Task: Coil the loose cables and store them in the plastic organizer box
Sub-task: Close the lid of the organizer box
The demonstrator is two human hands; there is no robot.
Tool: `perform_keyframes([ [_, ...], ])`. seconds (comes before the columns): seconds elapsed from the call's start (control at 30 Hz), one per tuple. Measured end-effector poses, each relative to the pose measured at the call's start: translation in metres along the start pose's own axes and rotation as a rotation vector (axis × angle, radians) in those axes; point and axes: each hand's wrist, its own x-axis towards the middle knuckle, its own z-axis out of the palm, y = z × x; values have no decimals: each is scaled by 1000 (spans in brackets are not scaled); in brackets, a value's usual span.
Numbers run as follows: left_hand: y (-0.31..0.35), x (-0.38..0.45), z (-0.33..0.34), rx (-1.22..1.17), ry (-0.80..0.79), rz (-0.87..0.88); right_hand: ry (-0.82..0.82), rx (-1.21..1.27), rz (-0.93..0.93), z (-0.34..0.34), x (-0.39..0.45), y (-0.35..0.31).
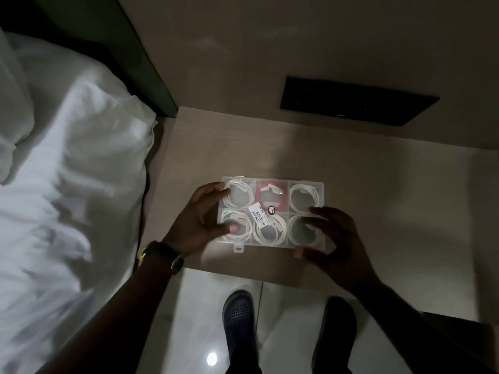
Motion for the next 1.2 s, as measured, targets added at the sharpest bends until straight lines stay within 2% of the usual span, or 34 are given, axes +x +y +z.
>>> perform_keyframes([
  [0.07, -10, -7, 2, 172, -104, 110, -70, -107, -89, 11, -11, 12],
  [0.2, -17, -9, 3, 269, -92, 161, -53, -248, -163, 20, -13, 25],
  [0.3, -16, -11, 9, 332, -94, 168, -9, -333, -147, 24, -8, 28],
  [0.63, -4, -7, 29, 596, 106, 230, 53, -420, -142, 37, 2, 30],
  [0.7, 2, 2, 30, 618, 107, 254, 57, -409, -112, 35, 7, 28],
  [0.8, 12, 19, 25, 524, 24, 247, 42, -351, -52, 23, 17, 28],
  [0.87, 21, 34, 24, 382, -43, 153, 57, -303, 4, 10, 26, 36],
  [0.9, 27, 42, 27, 302, -35, 89, 82, -296, 43, 2, 31, 42],
  [1.0, 44, 68, 43, 116, 156, -85, 157, -301, 181, -22, 43, 60],
  [1.13, 65, 96, 73, -61, 59, -228, 234, -49, 342, -48, 59, 80],
  [1.2, 77, 108, 86, -168, 130, -297, 333, 11, 406, -56, 67, 83],
])
